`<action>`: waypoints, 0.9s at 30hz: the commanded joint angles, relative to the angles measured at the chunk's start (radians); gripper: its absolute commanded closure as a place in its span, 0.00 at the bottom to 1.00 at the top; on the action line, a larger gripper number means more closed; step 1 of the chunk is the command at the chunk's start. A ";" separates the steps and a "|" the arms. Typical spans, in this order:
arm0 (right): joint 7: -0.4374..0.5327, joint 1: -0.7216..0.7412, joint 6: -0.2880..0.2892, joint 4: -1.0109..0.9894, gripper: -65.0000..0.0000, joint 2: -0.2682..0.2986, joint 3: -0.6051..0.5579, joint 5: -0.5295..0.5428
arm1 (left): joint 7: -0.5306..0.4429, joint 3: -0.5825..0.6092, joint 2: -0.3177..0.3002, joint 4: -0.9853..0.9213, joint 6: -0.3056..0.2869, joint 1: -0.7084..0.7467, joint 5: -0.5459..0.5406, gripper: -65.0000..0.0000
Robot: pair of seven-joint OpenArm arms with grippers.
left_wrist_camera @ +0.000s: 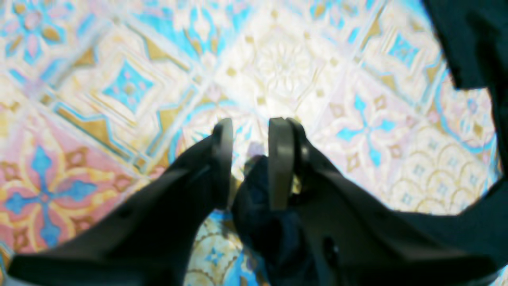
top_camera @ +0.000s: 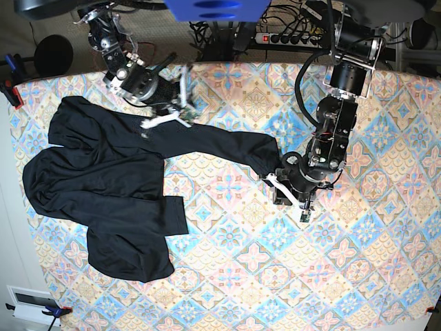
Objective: Layout the t-shirt on the table in an organized manner, then fold the t-shirt properly
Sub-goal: 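Lift the shirt fabric with the right gripper and reposition it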
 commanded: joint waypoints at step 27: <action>0.032 0.328 -0.112 -0.342 0.69 -0.035 0.170 0.008 | -0.015 -0.011 -0.037 0.073 -0.004 0.023 -0.004 0.79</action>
